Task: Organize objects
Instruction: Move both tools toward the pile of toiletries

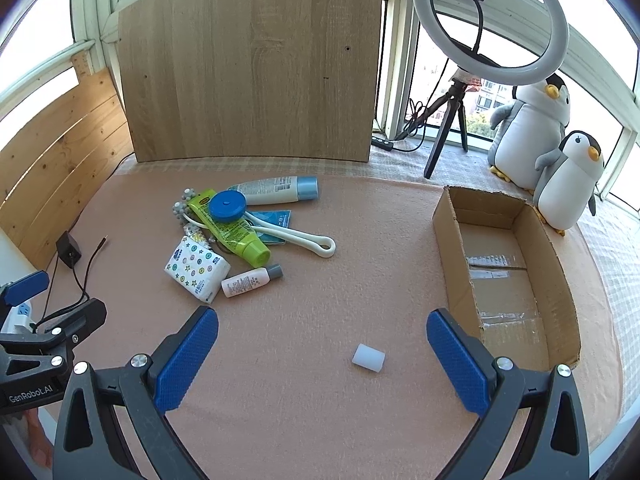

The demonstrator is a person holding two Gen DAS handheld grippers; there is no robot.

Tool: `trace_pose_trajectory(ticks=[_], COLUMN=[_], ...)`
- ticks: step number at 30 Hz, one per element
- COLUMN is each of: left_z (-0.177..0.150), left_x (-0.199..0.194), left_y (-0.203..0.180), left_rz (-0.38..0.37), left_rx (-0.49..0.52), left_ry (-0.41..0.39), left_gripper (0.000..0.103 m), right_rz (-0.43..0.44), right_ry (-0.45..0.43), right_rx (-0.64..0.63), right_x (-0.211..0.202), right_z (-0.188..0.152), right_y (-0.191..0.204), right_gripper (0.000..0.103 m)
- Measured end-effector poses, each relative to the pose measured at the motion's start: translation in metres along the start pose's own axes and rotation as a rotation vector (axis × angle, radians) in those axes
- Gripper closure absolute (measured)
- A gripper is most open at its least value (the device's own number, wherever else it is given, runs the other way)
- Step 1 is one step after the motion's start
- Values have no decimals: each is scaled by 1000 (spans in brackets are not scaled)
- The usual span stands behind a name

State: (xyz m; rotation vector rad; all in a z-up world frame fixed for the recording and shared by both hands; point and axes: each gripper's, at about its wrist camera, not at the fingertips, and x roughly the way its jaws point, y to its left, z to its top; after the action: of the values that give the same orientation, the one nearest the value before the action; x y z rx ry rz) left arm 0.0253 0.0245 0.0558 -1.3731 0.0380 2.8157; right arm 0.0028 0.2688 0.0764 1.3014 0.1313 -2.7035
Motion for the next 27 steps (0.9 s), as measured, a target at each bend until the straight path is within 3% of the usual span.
trace_pose_trajectory(ticks=[13, 27], left_z=[-3, -8], left_x=[-21, -36], left_y=[9, 9], left_rz=[-36, 2], left_rx=[-32, -32], left_ry=[0, -1], left_gripper=[0, 0], right_rz=[-7, -6], right_ry=[-17, -16], right_rx=[-14, -26], right_x=[-22, -26], right_z=[-5, -11], right_y=[0, 2], right_gripper=[0, 0])
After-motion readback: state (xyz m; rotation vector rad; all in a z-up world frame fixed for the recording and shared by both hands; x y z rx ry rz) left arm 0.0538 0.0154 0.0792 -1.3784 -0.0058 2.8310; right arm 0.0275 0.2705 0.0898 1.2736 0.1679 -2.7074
